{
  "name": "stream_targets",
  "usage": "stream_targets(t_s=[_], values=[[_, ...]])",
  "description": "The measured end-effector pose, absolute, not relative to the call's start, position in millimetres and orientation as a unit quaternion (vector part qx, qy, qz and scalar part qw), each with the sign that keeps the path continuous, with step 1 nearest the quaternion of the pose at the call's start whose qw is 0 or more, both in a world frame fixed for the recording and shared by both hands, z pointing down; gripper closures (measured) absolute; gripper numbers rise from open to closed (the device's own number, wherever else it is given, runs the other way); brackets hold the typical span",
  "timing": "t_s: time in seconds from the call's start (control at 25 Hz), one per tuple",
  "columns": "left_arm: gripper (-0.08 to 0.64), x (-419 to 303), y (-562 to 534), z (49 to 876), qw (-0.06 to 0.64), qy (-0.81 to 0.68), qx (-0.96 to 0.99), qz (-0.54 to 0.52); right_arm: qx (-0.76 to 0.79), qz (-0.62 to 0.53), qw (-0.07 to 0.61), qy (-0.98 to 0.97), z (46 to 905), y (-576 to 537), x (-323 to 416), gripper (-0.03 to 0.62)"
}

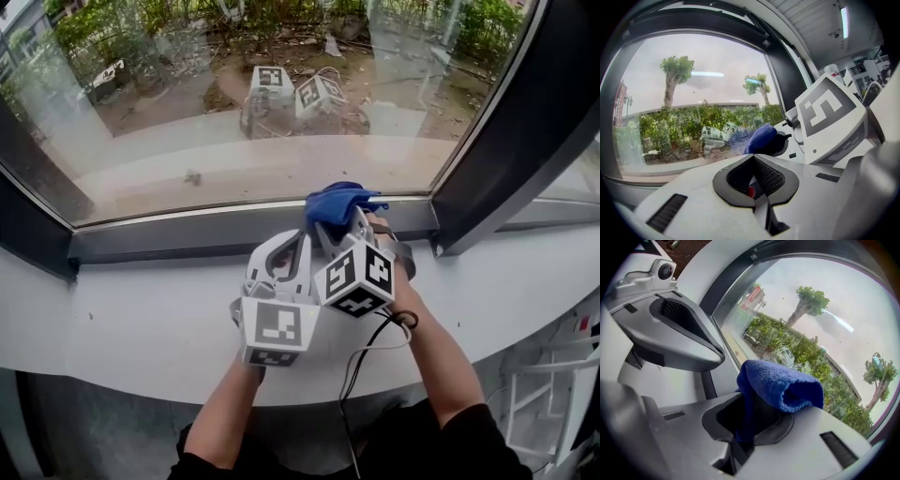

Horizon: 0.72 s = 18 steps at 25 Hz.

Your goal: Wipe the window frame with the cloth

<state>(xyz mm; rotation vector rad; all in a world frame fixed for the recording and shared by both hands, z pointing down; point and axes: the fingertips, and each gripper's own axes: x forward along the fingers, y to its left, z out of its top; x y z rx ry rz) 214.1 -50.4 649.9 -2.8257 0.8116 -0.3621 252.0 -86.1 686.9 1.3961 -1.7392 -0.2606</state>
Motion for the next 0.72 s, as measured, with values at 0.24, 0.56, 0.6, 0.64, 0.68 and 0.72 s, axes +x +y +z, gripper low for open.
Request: stream_targets(t_s=[0.24, 0.56, 0.6, 0.64, 0.68, 0.72], values=[[0.555, 222, -54, 659, 0.086, 0.273, -0.950, -0.126, 0.587, -0.095, 0.436, -0.676, 689, -80, 272, 0.554], [0.555, 235, -51, 654, 0.099, 0.245, -0.955, -0.132, 0.638, -0.064, 0.416, -0.645, 688, -66, 312, 0.554], [0.555, 234, -52, 654, 0.099, 0.244, -0.955, -0.133, 0.643, -0.058, 0.414, -0.642, 688, -65, 316, 0.554], [0.555, 234, -52, 655, 0.098, 0.243, -0.956, -0.134, 0.646, -0.055, 0.415, -0.638, 688, -64, 319, 0.554], [0.555, 234, -52, 656, 0.097, 0.240, -0.957, -0.134, 0.648, -0.053, 0.418, -0.634, 688, -62, 322, 0.554], [0.555, 236, -52, 657, 0.096, 0.237, -0.958, -0.134, 0.650, -0.054, 0.422, -0.629, 688, -61, 324, 0.554]])
